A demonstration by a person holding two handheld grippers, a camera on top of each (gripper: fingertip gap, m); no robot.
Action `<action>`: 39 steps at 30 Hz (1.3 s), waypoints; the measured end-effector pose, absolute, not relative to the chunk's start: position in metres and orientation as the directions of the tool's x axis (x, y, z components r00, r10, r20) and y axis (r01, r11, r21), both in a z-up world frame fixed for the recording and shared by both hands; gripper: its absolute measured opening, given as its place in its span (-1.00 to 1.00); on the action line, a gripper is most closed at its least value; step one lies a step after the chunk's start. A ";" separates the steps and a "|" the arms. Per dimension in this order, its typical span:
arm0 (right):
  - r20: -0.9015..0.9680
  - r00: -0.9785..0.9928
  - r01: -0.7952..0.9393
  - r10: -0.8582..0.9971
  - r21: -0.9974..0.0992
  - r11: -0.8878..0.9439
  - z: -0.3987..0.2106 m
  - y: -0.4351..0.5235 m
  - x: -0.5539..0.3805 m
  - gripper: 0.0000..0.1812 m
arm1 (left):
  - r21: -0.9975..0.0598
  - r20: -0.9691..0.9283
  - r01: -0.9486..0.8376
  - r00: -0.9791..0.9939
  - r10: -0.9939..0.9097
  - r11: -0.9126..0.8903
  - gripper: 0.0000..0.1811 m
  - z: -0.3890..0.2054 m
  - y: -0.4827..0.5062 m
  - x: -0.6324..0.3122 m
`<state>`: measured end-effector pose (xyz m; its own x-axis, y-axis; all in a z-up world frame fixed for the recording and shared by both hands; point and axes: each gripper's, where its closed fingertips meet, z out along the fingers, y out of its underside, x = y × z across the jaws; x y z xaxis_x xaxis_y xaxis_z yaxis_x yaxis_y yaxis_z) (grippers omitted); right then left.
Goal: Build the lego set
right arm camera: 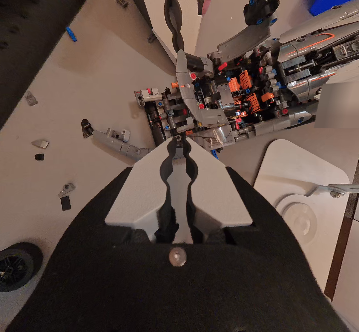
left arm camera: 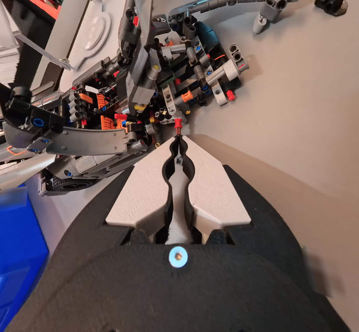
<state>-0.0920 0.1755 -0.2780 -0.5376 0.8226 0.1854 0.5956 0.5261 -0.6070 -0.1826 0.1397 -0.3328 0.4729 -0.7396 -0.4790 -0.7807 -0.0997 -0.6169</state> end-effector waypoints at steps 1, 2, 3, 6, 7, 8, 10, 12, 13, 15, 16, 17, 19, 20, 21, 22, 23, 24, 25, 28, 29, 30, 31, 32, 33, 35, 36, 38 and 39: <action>0.185 -0.539 0.597 0.822 -0.604 0.528 -0.279 0.176 -0.092 -0.96 | -0.615 -0.481 -0.783 0.470 -0.740 -0.098 -1.00 -0.333 0.140 -0.182; 0.185 -0.540 0.599 0.821 -0.602 0.529 -0.280 0.177 -0.091 -0.96 | -0.613 -0.486 -0.785 0.470 -0.737 -0.096 -1.00 -0.332 0.140 -0.182; 0.181 -0.539 0.601 0.823 -0.601 0.526 -0.281 0.177 -0.090 -0.96 | -0.610 -0.491 -0.787 0.469 -0.734 -0.095 -1.00 -0.332 0.140 -0.183; 0.181 -0.527 0.613 0.831 -0.596 0.518 -0.285 0.182 -0.088 -0.94 | -0.611 -0.499 -0.787 0.472 -0.727 -0.091 -1.00 -0.329 0.140 -0.184; 0.188 -0.516 0.616 0.836 -0.597 0.515 -0.285 0.184 -0.088 -0.93 | -0.616 -0.497 -0.782 0.477 -0.725 -0.092 -1.00 -0.327 0.140 -0.184; 0.197 -0.498 0.622 0.844 -0.597 0.507 -0.285 0.188 -0.089 -0.92 | -0.621 -0.492 -0.778 0.480 -0.726 -0.094 -1.00 -0.327 0.140 -0.184; 0.205 -0.464 0.637 0.862 -0.599 0.486 -0.283 0.196 -0.090 -0.90 | -0.620 -0.497 -0.779 0.480 -0.723 -0.090 -1.00 -0.326 0.141 -0.184; 0.194 -0.455 0.638 0.869 -0.610 0.470 -0.282 0.198 -0.091 -0.90 | -0.621 -0.489 -0.778 0.482 -0.727 -0.099 -1.00 -0.327 0.140 -0.185; 0.191 -0.455 0.642 0.870 -0.607 0.469 -0.283 0.197 -0.091 -0.89 | -0.622 -0.488 -0.778 0.479 -0.730 -0.095 -1.00 -0.328 0.140 -0.185; 0.189 -0.464 0.649 0.866 -0.592 0.477 -0.288 0.196 -0.090 -0.88 | -0.640 -0.461 -0.762 0.480 -0.746 -0.095 -1.00 -0.328 0.138 -0.182; 0.186 -0.468 0.653 0.864 -0.586 0.480 -0.290 0.195 -0.090 -0.88 | -0.640 -0.464 -0.762 0.487 -0.740 -0.100 -0.99 -0.328 0.139 -0.183; 0.182 -0.470 0.658 0.864 -0.580 0.480 -0.293 0.194 -0.090 -0.87 | -0.641 -0.464 -0.761 0.483 -0.742 -0.095 -0.94 -0.328 0.139 -0.182; 0.176 -0.480 0.656 0.859 -0.578 0.485 -0.296 0.191 -0.090 -0.87 | -0.642 -0.461 -0.761 0.477 -0.748 -0.089 -0.92 -0.329 0.138 -0.178; 0.176 -0.485 0.654 0.857 -0.577 0.488 -0.297 0.189 -0.091 -0.87 | -0.637 -0.469 -0.766 0.474 -0.745 -0.086 -0.94 -0.329 0.138 -0.177; 0.176 -0.486 0.656 0.856 -0.574 0.490 -0.297 0.188 -0.091 -0.87 | -0.635 -0.475 -0.768 0.473 -0.742 -0.083 -0.94 -0.329 0.139 -0.175; 0.182 -0.487 0.652 0.854 -0.575 0.494 -0.297 0.187 -0.092 -0.87 | -0.636 -0.477 -0.767 0.476 -0.739 -0.083 -0.95 -0.329 0.139 -0.175; 0.194 -0.485 0.642 0.853 -0.583 0.497 -0.295 0.187 -0.094 -0.87 | -0.635 -0.480 -0.768 0.478 -0.735 -0.085 -0.96 -0.329 0.140 -0.175; 0.200 -0.479 0.635 0.855 -0.593 0.495 -0.294 0.186 -0.097 -0.86 | -0.634 -0.484 -0.768 0.480 -0.732 -0.084 -0.97 -0.329 0.141 -0.174; 0.196 -0.480 0.631 0.855 -0.600 0.492 -0.293 0.184 -0.098 -0.83 | -0.635 -0.484 -0.768 0.480 -0.732 -0.084 -0.97 -0.329 0.141 -0.174; 0.255 -0.467 0.613 0.847 -0.597 0.518 -0.293 0.184 -0.106 -0.78 | -0.636 -0.484 -0.767 0.480 -0.731 -0.083 -0.97 -0.329 0.142 -0.174; 0.281 -0.459 0.603 0.843 -0.599 0.528 -0.292 0.185 -0.109 -0.79 | -0.636 -0.486 -0.768 0.480 -0.731 -0.081 -0.97 -0.329 0.142 -0.174; 0.310 -0.445 0.590 0.840 -0.604 0.536 -0.291 0.186 -0.112 -0.84 | -0.635 -0.486 -0.768 0.479 -0.731 -0.081 -0.97 -0.329 0.142 -0.174; 0.324 -0.434 0.586 0.841 -0.608 0.536 -0.291 0.188 -0.114 -0.89 | -0.635 -0.487 -0.769 0.479 -0.730 -0.080 -0.97 -0.329 0.142 -0.174; 0.326 -0.423 0.584 0.846 -0.615 0.529 -0.291 0.189 -0.115 -0.92 | -0.635 -0.487 -0.768 0.479 -0.730 -0.080 -0.97 -0.329 0.142 -0.174; 0.323 -0.411 0.578 0.853 -0.631 0.518 -0.289 0.190 -0.117 -0.91 | -0.637 -0.486 -0.767 0.479 -0.731 -0.080 -0.97 -0.329 0.142 -0.174; 0.267 -0.401 0.583 0.876 -0.663 0.469 -0.289 0.188 -0.117 -0.90 | -0.637 -0.485 -0.767 0.479 -0.732 -0.080 -0.97 -0.329 0.141 -0.174; 0.241 -0.393 0.586 0.887 -0.678 0.444 -0.289 0.188 -0.118 -0.91 | -0.638 -0.485 -0.766 0.479 -0.731 -0.079 -0.97 -0.329 0.141 -0.174; 0.210 -0.389 0.586 0.897 -0.694 0.417 -0.289 0.188 -0.118 -0.92 | -0.639 -0.482 -0.765 0.480 -0.733 -0.081 -0.97 -0.329 0.142 -0.174; 0.193 -0.382 0.591 0.903 -0.700 0.400 -0.290 0.189 -0.118 -0.93 | -0.639 -0.482 -0.765 0.480 -0.733 -0.081 -0.97 -0.329 0.142 -0.174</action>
<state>-0.1181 0.1885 -0.2898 -0.3824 0.9035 0.1935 0.5912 0.4002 -0.7002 -0.1741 0.1416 -0.3291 0.4802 -0.7329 -0.4819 -0.7649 -0.0809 -0.6391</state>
